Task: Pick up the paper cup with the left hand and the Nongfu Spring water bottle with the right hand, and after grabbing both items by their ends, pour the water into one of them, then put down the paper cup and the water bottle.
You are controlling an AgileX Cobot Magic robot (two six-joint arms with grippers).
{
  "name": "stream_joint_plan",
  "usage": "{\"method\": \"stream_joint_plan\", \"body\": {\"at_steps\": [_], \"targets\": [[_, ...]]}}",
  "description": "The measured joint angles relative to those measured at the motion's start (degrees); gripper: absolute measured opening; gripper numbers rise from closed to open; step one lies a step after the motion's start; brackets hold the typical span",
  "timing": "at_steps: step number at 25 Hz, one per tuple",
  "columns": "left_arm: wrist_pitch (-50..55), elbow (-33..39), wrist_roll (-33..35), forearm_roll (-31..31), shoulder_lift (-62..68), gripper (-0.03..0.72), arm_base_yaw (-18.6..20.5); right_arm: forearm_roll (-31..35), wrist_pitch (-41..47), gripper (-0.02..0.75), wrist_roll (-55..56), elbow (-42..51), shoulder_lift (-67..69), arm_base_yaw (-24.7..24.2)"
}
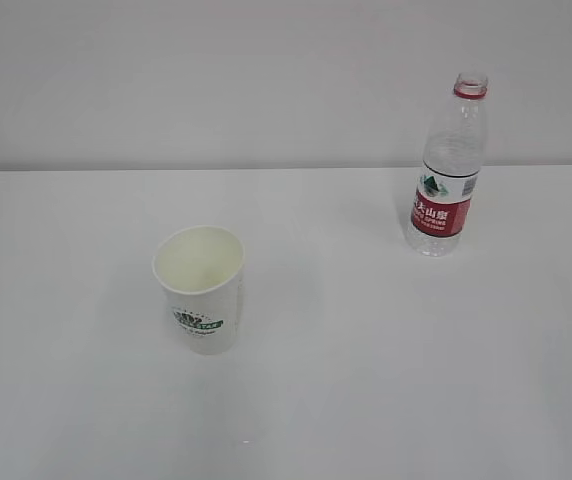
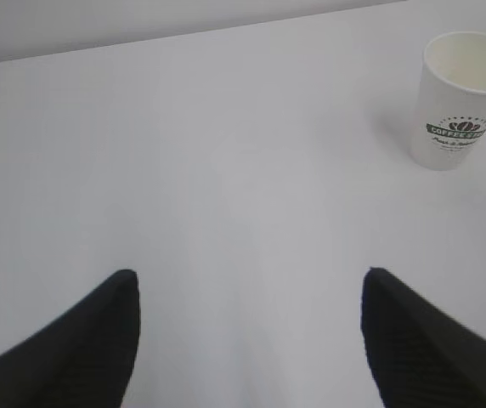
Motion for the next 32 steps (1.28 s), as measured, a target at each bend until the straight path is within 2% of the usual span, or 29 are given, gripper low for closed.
{"method": "stream_joint_plan", "body": {"at_steps": [13,20,32], "targets": [[0.0,0.0,0.0,0.0,0.0,0.591,0.0,0.69,-0.53,0.59,0.56,-0.42,0.0,0.0],[-0.1,0.0,0.0,0.0,0.0,0.592,0.0,1.41,-2.64,0.668,0.65,-2.12,0.0,0.0],[-3.43,-5.99,0.0,0.0,5.38,0.592,0.0,1.5,-6.71,0.671,0.65,-2.65,0.0,0.0]]}}
